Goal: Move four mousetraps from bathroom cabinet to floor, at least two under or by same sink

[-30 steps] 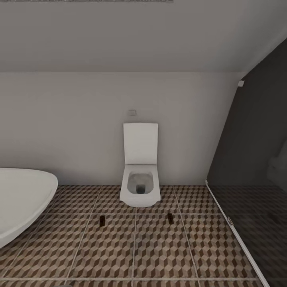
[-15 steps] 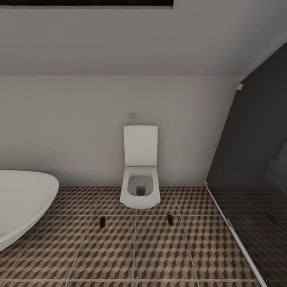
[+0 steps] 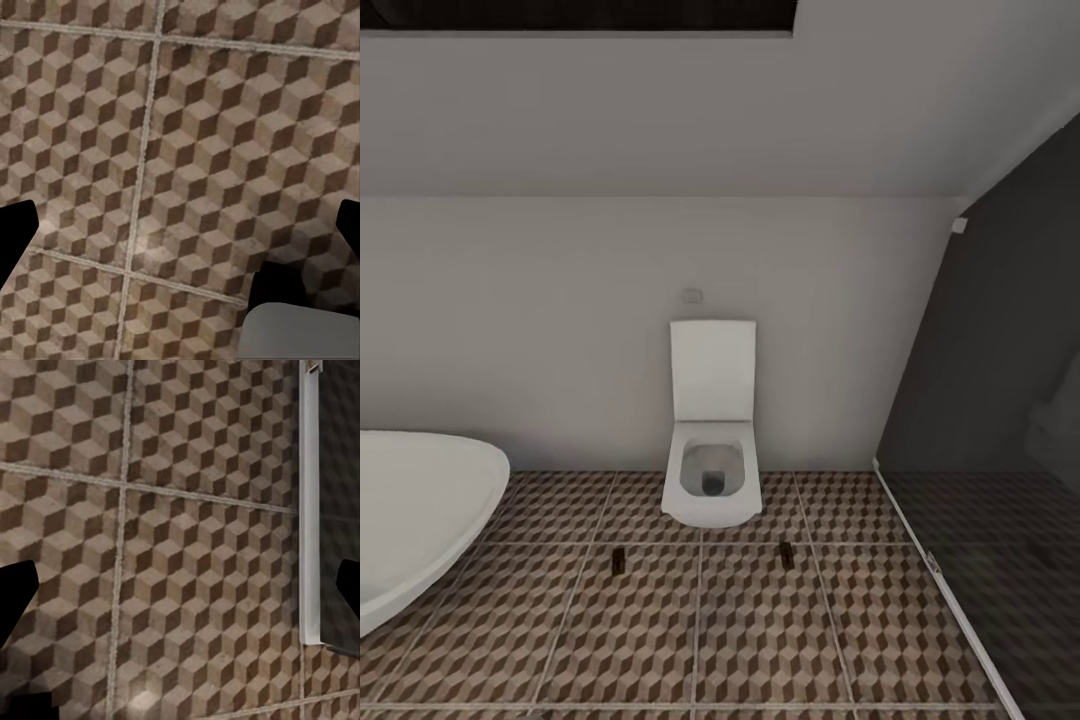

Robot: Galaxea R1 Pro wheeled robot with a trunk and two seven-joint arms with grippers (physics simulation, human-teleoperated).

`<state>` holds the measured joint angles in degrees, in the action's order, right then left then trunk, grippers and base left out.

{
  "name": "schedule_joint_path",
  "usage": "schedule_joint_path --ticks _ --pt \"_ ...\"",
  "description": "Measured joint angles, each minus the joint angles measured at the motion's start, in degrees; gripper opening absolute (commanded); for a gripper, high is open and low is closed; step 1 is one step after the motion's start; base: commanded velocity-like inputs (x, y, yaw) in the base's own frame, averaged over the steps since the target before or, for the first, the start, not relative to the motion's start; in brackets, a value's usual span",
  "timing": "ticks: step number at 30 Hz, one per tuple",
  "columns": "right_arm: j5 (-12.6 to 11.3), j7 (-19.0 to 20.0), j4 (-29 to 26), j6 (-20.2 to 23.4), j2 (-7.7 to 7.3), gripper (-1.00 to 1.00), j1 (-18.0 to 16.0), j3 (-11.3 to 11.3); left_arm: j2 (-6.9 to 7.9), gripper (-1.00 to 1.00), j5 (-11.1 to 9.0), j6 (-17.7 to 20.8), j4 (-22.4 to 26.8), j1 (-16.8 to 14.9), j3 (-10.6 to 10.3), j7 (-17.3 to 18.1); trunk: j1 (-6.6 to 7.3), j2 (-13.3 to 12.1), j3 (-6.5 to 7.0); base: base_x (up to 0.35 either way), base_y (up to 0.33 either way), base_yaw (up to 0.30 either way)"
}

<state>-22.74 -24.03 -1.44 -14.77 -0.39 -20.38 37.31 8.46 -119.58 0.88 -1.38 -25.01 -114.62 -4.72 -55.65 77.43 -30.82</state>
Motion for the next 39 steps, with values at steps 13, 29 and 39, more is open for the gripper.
schedule_joint_path --ticks 13,29,39 --pt "-0.2 0.1 0.2 0.1 0.02 1.00 0.0 0.0 -0.10 1.00 0.0 0.0 0.1 0.0 0.0 0.0 2.86 -5.2 2.34 0.000 0.000 0.000" --pt "-0.6 -0.1 1.7 0.7 0.01 1.00 1.8 -0.1 -0.21 1.00 -0.3 0.5 9.3 0.5 -0.3 0.2 6.37 -11.6 5.21 0.000 0.000 0.000" --pt "-0.6 -0.1 2.3 0.7 -0.36 1.00 3.3 -0.1 -0.51 1.00 -0.3 0.4 10.9 1.8 -0.4 0.2 8.57 -15.7 7.01 0.000 0.000 0.000"
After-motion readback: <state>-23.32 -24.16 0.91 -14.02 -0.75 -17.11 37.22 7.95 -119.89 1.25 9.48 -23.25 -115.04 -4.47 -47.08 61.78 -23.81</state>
